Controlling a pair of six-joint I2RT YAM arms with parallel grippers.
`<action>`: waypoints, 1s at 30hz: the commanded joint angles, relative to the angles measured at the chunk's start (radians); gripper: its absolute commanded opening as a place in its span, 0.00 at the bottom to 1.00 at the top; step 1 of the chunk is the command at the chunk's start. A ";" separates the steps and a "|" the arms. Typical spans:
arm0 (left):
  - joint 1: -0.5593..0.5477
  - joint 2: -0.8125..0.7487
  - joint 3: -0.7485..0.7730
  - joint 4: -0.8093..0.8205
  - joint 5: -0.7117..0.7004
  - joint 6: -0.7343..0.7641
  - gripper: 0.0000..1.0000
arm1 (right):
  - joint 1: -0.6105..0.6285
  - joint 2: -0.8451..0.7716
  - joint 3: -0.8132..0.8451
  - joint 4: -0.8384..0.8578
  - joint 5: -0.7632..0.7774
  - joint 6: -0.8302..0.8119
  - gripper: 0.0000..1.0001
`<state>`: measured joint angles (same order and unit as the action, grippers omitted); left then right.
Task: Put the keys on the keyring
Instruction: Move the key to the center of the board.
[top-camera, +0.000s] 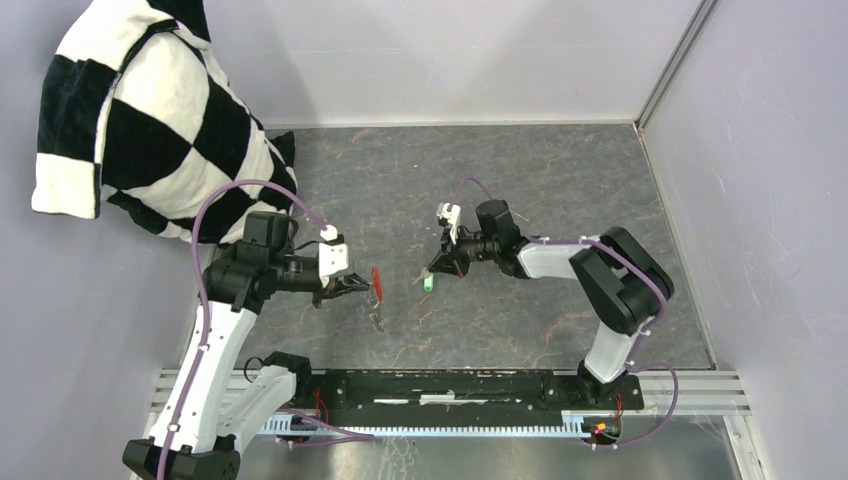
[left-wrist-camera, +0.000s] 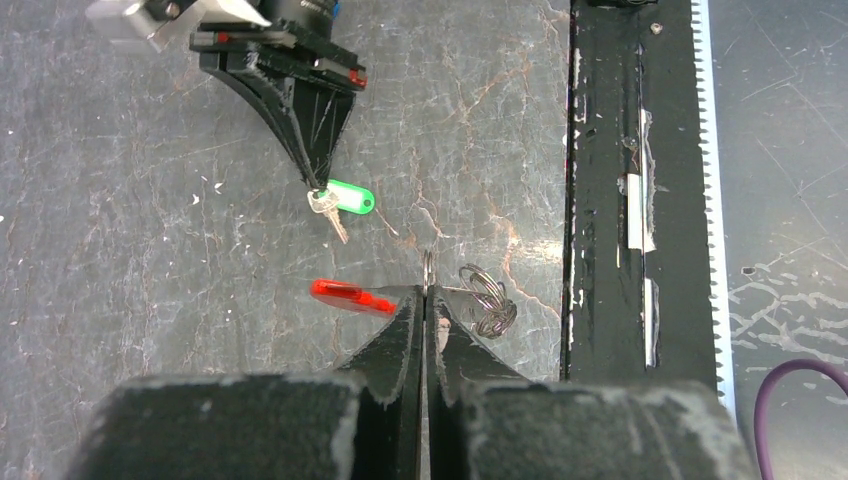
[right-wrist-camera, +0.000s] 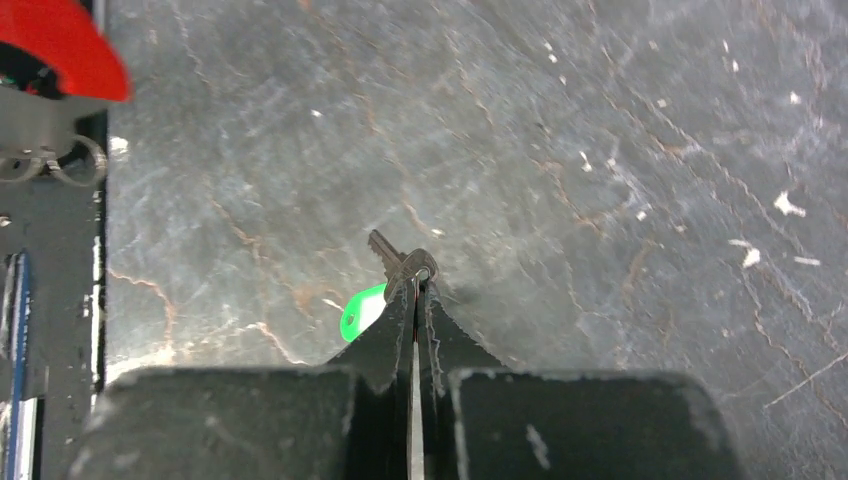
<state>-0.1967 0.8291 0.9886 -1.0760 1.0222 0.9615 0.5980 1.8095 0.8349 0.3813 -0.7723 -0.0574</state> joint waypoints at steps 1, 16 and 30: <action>0.000 0.005 0.003 0.001 0.020 -0.012 0.02 | 0.056 -0.145 -0.063 0.077 0.067 0.003 0.00; 0.000 0.007 -0.023 0.004 -0.002 -0.020 0.02 | 0.278 -0.386 -0.154 -0.048 0.380 -0.030 0.00; 0.000 -0.007 0.001 0.005 -0.017 -0.016 0.02 | 0.277 -0.311 -0.235 0.016 0.461 0.024 0.19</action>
<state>-0.1970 0.8364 0.9600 -1.0763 0.9981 0.9611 0.8749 1.4860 0.5785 0.3378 -0.3275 -0.0383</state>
